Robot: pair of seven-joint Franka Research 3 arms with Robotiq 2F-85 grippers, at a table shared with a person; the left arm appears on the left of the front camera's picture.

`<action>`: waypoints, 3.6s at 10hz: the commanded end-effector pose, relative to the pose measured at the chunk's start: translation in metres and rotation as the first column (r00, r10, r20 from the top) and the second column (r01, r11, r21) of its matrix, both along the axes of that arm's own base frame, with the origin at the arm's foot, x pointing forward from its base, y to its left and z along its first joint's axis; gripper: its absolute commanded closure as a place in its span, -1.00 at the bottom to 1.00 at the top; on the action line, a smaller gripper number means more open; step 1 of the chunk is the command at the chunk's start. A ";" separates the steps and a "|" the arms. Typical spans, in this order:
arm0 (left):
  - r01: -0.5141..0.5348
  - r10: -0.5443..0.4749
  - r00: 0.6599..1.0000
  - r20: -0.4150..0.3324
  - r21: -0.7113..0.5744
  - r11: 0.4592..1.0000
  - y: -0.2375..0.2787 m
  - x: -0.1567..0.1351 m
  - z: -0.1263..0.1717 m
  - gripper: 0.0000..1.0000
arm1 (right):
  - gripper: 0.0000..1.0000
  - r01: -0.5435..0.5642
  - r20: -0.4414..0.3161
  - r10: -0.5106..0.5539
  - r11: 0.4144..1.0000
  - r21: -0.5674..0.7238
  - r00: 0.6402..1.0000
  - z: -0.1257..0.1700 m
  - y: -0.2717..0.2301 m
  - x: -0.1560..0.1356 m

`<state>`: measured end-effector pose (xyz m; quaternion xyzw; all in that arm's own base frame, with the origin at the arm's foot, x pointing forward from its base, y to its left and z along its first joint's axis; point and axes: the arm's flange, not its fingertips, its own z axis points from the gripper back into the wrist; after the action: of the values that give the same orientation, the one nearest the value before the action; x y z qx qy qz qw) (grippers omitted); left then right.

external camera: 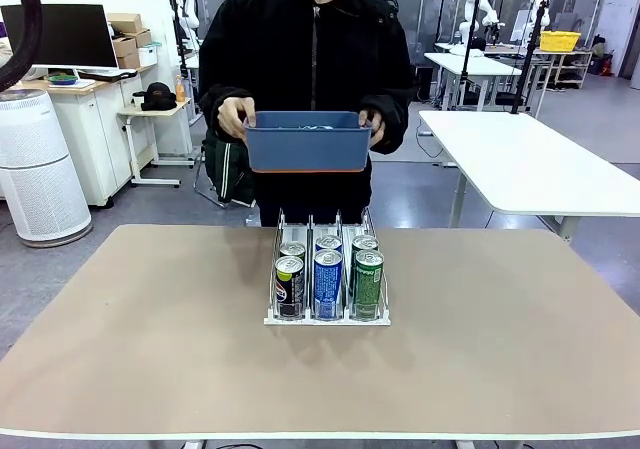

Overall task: Fill the beverage cans into the dispenser.
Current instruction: Pick up the Sprite handed by the human.

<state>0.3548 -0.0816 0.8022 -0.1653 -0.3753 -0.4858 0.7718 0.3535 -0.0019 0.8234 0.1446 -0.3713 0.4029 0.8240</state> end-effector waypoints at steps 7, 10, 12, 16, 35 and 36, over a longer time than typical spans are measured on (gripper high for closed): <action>0.008 -0.008 1.000 -0.006 -0.007 1.000 0.000 0.000 0.000 -1.00 | -1.00 0.004 0.003 -0.004 1.000 -0.006 1.000 0.000 0.000 -0.001; 0.008 -0.008 1.000 -0.006 -0.007 1.000 0.000 0.000 0.000 -1.00 | -1.00 0.004 0.003 -0.004 1.000 -0.006 1.000 0.000 0.000 -0.001; 0.008 -0.008 1.000 -0.006 -0.007 1.000 0.000 0.000 0.000 -1.00 | -1.00 0.004 0.003 -0.004 1.000 -0.006 1.000 0.000 0.000 -0.001; 0.008 -0.008 1.000 -0.006 -0.007 1.000 0.000 0.000 0.000 -1.00 | -1.00 0.004 0.003 -0.004 1.000 -0.006 1.000 0.000 0.000 -0.001; 0.008 -0.008 1.000 -0.006 -0.007 1.000 0.000 0.000 0.000 -1.00 | -1.00 0.004 0.003 -0.004 1.000 -0.006 1.000 0.000 0.000 -0.001; 0.008 -0.008 1.000 -0.006 -0.007 1.000 0.000 0.000 0.000 -1.00 | -1.00 0.004 0.003 -0.004 1.000 -0.006 1.000 0.000 0.000 -0.001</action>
<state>0.3548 -0.0816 0.8022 -0.1653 -0.3753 -0.4859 0.7718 0.3535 -0.0019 0.8234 0.1446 -0.3713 0.4029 0.8240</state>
